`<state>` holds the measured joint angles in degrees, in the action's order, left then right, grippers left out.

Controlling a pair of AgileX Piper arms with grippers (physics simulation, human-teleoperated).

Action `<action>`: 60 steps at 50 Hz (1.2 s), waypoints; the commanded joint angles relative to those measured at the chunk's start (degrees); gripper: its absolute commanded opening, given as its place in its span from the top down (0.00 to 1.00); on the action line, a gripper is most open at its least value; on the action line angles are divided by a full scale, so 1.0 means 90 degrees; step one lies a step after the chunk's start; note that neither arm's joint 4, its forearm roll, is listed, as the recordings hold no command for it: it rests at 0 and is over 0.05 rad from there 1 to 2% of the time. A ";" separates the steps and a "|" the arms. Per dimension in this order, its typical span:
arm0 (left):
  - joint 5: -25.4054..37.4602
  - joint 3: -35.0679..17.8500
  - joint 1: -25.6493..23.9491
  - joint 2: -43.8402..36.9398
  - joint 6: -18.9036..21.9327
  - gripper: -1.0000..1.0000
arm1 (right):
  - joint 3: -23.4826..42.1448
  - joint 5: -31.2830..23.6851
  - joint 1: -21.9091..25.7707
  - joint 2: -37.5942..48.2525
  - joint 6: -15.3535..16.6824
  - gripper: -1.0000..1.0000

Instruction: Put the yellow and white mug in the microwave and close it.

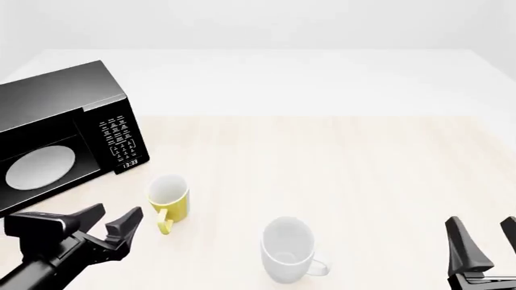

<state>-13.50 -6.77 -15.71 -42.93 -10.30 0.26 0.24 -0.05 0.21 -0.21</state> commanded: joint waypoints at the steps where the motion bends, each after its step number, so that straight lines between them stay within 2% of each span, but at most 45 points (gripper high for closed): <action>1: -0.0491 0.0065 -0.0045 -0.0560 -0.0050 0.00 | 0.0000 0.0000 0.0000 0.0000 -0.0001 0.00; 12: -0.1380 0.0040 -0.0120 -0.1756 -0.0191 0.00 | 0.0000 0.0000 -0.0001 0.0000 0.0000 0.00; 24: -0.1901 0.0007 -0.0187 -0.2447 -0.0369 0.00 | 0.0000 0.0000 0.0001 0.0000 0.0001 0.00; 49: -0.2679 -0.0121 -0.0284 -0.3658 -0.0408 0.00 | 0.0000 0.0000 0.0001 0.0000 -0.0001 0.00; 60: -0.2783 -0.0156 -0.0356 -0.3919 -0.0527 0.00 | 0.0000 0.0000 0.0000 0.0000 0.0001 0.00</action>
<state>-37.03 -7.96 -18.42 -75.36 -14.38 0.26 0.24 -0.05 0.21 -0.21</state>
